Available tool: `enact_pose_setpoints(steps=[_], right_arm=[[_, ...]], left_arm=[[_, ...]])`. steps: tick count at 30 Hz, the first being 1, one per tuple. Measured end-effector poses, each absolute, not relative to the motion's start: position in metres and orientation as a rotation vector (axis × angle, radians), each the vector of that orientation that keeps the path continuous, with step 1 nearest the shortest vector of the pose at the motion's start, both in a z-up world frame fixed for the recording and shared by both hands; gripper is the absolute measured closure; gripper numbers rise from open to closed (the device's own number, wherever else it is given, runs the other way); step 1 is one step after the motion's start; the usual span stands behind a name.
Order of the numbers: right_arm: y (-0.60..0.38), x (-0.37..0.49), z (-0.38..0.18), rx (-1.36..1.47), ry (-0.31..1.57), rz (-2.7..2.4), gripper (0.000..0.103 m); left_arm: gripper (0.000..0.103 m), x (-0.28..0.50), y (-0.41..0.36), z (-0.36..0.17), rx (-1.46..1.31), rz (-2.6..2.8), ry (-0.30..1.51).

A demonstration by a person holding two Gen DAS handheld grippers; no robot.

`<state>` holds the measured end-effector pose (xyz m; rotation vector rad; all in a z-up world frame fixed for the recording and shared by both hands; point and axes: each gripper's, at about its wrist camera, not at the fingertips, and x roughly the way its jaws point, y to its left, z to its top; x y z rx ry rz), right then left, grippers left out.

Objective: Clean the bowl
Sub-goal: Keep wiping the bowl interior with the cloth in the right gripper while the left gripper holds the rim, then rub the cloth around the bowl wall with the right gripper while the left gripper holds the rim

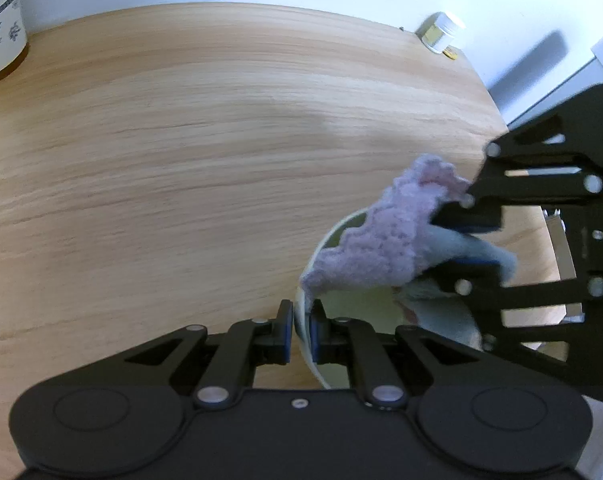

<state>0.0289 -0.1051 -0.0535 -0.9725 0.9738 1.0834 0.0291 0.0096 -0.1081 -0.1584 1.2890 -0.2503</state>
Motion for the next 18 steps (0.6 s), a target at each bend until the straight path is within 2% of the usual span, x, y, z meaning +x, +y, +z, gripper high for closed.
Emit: enact_pose_setpoints(steps=[9, 18], right_arm=[[-0.099, 0.027, -0.081, -1.029, 0.999, 1.067, 0.09], [-0.104, 0.057, -0.097, -0.711, 1.238, 1.09, 0.088]], left_arm=[[0.091, 0.028, 0.006, -0.107, -0.15, -0.262, 1.277], [0.09, 0.028, 0.009, -0.106, -0.182, -0.248, 1.276]])
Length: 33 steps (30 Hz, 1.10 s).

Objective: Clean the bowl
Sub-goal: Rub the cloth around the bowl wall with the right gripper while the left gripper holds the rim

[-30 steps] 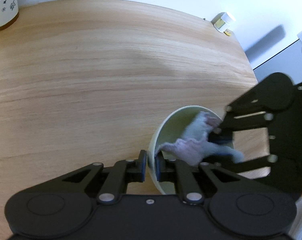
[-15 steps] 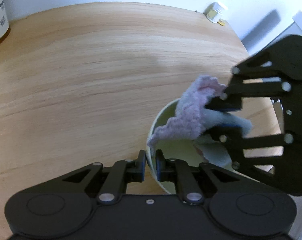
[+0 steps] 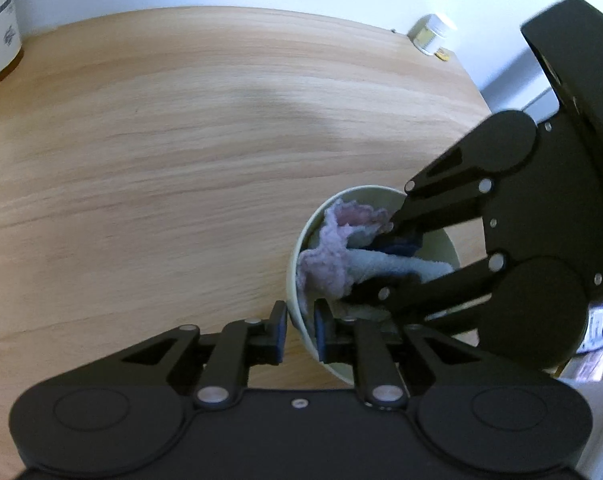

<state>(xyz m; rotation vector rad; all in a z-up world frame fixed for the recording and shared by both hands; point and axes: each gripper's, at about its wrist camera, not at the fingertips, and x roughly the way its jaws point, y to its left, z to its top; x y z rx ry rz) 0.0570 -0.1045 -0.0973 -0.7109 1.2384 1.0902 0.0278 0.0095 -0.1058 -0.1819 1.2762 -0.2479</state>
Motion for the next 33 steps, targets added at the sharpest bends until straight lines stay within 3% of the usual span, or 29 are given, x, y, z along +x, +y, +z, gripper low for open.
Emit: enact_pose_setpoints(steps=[6, 16, 17, 26, 33], right_arm=[[-0.112, 0.06, -0.094, -0.584, 1.317, 1.1, 0.085], [-0.134, 0.03, -0.057, -0.759, 1.217, 1.073, 0.084], [-0.135, 0.026, -0.059, -0.802, 1.209, 1.068, 0.089], [-0.114, -0.004, -0.089, -1.049, 1.179, 1.139, 0.089], [-0.102, -0.01, -0.105, -1.06, 1.17, 1.16, 0.089]], left_arm=[[0.092, 0.029, 0.008, -0.105, -0.167, -0.223, 1.281], [0.093, 0.03, 0.008, -0.105, -0.162, -0.211, 1.279], [0.093, 0.03, 0.008, -0.105, -0.164, -0.21, 1.28], [0.093, 0.03, 0.016, -0.108, -0.194, -0.223, 1.28], [0.094, 0.029, 0.02, -0.11, -0.247, -0.219, 1.272]])
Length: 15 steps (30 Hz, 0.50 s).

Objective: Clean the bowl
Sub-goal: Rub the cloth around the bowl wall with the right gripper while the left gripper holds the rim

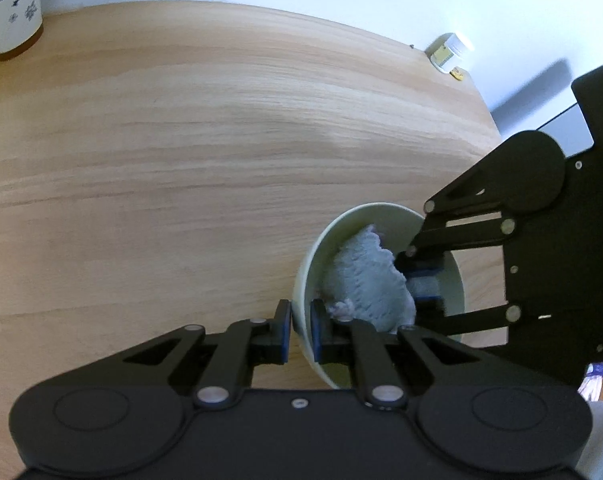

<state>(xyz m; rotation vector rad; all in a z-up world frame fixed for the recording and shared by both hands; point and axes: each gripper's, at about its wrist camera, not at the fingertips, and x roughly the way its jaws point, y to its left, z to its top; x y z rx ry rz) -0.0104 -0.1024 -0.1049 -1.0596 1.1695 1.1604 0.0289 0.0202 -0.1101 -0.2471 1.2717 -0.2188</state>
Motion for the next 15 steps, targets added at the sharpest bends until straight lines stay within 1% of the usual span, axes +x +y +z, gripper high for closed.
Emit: enact_pose_setpoints(steps=[6, 8, 9, 13, 15], right_arm=[[-0.106, -0.01, -0.105, -0.898, 1.179, 1.137, 0.089], [-0.114, -0.009, -0.098, -0.828, 1.18, 1.131, 0.091], [-0.121, -0.007, -0.091, -0.772, 1.204, 1.131, 0.091], [-0.136, -0.006, -0.074, -0.702, 1.238, 1.146, 0.091], [-0.148, -0.007, -0.065, -0.617, 1.3, 1.171, 0.091]], left_arm=[[0.094, 0.03, 0.02, -0.11, -0.249, -0.211, 1.271], [0.094, 0.03, 0.019, -0.11, -0.247, -0.206, 1.274], [0.094, 0.029, 0.018, -0.11, -0.247, -0.204, 1.274], [0.094, 0.032, 0.018, -0.11, -0.25, -0.188, 1.282], [0.094, 0.033, 0.019, -0.111, -0.262, -0.18, 1.284]])
